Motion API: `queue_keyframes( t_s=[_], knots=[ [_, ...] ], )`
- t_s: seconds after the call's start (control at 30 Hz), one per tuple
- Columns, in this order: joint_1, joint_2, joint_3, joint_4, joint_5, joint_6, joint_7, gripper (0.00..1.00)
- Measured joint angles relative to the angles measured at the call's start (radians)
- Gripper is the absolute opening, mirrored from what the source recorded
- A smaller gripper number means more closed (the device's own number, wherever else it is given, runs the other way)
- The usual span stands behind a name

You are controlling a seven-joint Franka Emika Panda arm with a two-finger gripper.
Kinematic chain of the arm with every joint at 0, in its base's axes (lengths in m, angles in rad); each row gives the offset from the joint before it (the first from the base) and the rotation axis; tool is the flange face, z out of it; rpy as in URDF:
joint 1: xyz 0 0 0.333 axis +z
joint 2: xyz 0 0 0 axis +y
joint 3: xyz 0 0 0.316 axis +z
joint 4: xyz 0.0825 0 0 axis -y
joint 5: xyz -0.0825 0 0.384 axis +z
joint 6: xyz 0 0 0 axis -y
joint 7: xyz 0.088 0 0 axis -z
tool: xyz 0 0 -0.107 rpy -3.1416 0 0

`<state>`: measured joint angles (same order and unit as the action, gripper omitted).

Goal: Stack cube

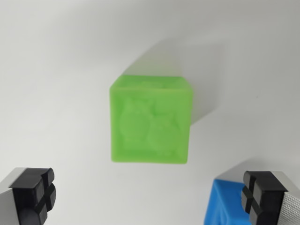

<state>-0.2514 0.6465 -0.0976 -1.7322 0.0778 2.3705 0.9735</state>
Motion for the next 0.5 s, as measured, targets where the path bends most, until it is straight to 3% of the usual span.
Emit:
queue_keyframes(
  t_s=[0.5],
  knots=[
    [-0.002,0.113,0.008,0.020,0.011,0.091,0.000,1.00]
  ],
)
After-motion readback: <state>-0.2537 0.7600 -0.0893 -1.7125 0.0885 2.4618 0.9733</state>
